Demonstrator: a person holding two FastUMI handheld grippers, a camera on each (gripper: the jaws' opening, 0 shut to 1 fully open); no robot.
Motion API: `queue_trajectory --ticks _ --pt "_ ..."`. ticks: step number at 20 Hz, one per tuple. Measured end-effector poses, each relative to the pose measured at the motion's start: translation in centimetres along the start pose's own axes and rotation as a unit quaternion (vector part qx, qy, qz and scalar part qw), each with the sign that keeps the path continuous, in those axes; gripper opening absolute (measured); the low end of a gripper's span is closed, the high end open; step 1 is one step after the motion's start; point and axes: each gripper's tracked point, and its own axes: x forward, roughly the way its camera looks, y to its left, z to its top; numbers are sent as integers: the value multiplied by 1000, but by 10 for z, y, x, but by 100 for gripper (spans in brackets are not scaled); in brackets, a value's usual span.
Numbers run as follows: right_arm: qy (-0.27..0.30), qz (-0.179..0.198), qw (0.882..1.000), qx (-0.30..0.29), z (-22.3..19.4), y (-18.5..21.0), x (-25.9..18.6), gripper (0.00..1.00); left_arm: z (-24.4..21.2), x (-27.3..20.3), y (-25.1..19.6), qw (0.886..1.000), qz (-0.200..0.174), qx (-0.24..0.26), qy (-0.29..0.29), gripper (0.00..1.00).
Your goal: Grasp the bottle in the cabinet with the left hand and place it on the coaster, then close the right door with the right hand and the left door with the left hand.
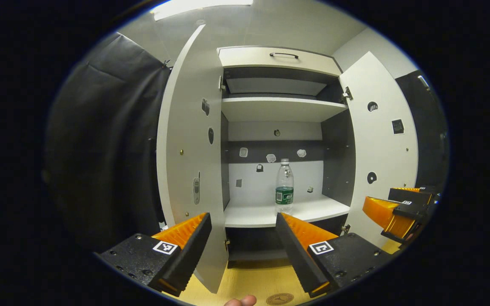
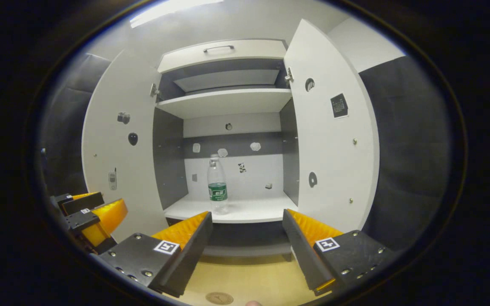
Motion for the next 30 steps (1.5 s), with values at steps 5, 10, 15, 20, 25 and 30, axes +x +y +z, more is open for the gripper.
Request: queue_trajectory --ticks 5,10,15,20,25,30 --pt "2 -2 1000 -2 -2 -1 4 100 -1 5 -1 1000 -1 1 -2 96" --pt "11 -3 1000 -4 -5 -3 6 100 -3 27 -17 1000 -15 2 -1 96" --pt "21 -16 999 -19 -12 -16 10 100 -1 65 -37 1000 -29 8 -5 96" --pt "32 -34 999 -20 -17 -34 16 100 0 114 -59 999 -43 6 -9 96" --pt "37 -51 998 -18 -19 -50 20 100 0 156 -78 998 -61 15 -15 97" --pt "48 -57 997 -20 -24 -55 23 100 -1 203 -98 997 -76 6 -14 96"
